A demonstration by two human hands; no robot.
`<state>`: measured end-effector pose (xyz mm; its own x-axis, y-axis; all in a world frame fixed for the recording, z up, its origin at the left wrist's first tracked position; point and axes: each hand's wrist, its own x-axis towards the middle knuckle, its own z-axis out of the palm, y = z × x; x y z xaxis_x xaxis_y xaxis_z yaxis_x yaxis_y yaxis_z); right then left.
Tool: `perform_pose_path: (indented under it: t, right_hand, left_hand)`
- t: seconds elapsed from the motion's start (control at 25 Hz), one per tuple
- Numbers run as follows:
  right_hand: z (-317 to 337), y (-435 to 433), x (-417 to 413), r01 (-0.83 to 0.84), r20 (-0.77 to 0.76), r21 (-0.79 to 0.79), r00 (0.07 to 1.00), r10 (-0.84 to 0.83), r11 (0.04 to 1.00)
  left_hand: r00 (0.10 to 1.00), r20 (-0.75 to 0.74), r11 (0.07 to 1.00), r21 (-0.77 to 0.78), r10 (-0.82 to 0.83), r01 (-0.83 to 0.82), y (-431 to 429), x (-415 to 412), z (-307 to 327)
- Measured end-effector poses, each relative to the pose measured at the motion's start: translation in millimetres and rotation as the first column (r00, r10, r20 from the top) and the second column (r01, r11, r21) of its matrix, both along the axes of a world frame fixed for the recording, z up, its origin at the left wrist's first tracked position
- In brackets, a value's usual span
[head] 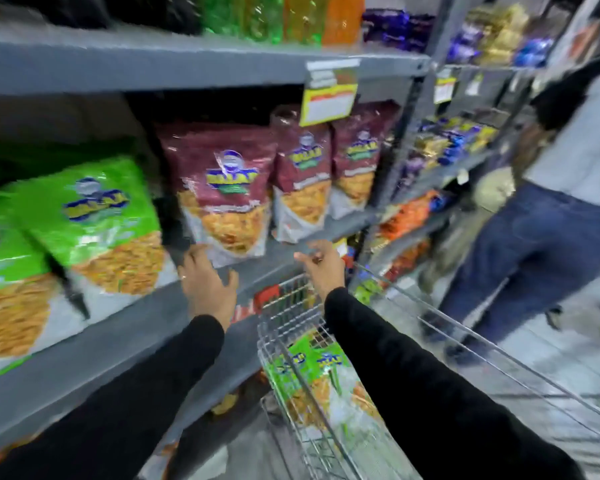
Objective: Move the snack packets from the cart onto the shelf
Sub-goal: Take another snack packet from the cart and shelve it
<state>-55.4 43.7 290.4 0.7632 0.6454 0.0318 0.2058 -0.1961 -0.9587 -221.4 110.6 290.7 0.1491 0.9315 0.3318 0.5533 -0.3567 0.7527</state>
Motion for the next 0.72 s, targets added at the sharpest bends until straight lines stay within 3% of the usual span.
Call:
perform_pose_path:
  t: [0.08, 0.2, 0.36, 0.48, 0.56, 0.6, 0.68, 0.72]
  right_hand:
    - [-32, -30, 46, 0.109, -0.023, -0.078, 0.994, -0.111, 0.991]
    - [-97, -71, 92, 0.216, -0.106, -0.201, 0.965, -0.240, 0.956]
    - [-198, -112, 134, 0.273, -0.212, -0.407, 0.900, -0.381, 0.872]
    - [-258, -146, 148, 0.340, -0.282, -0.565, 0.777, -0.563, 0.752]
    - [-301, -165, 155, 0.375, -0.299, -0.631, 0.690, -0.659, 0.679]
    - [-318, -173, 156, 0.377, -0.271, -0.688, 0.659, -0.702, 0.620]
    - [-345, -188, 153, 0.348, -0.248, -0.785, 0.583, -0.774, 0.513]
    - [-360, -190, 149, 0.327, -0.307, -0.791, 0.520, -0.797, 0.518]
  left_hand:
    - [0.987, 0.012, 0.975, -0.154, -0.161, 0.161, -12, 55, -31]
    - [0.952, 0.011, 0.845, -0.457, -0.307, 0.278, -34, 123, -83]
    - [0.902, -0.093, 0.521, -0.839, -0.421, 0.157, -54, 179, -161]
    - [0.903, -0.090, 0.353, -0.933, -0.420, 0.071, -68, 198, -206]
    - [0.888, -0.105, 0.358, -0.931, -0.448, 0.071, -81, 217, -238]
    - [0.856, -0.148, 0.411, -0.908, -0.496, 0.081, -88, 227, -251]
    - [0.691, -0.261, 0.508, -0.843, -0.675, 0.178, -97, 243, -266]
    - [0.587, -0.287, 0.510, -0.821, -0.757, 0.257, -100, 250, -274]
